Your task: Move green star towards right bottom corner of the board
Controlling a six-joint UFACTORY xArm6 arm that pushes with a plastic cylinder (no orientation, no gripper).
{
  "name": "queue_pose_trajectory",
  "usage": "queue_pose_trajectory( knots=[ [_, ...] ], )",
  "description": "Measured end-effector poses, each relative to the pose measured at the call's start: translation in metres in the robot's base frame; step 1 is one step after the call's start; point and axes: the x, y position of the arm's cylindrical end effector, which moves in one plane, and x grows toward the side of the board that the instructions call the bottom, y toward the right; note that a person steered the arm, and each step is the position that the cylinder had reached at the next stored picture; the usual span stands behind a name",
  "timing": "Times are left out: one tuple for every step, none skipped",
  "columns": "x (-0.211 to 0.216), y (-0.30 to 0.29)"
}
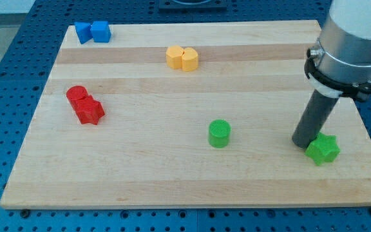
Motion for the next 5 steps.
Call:
queue_pose_trajectory(
  knots=[
    [-0.003, -0.01],
    [-0.014, -0.018],
    [-0.011, -0.009],
    [-0.003, 0.01],
    [0.002, 0.02]
  ],
)
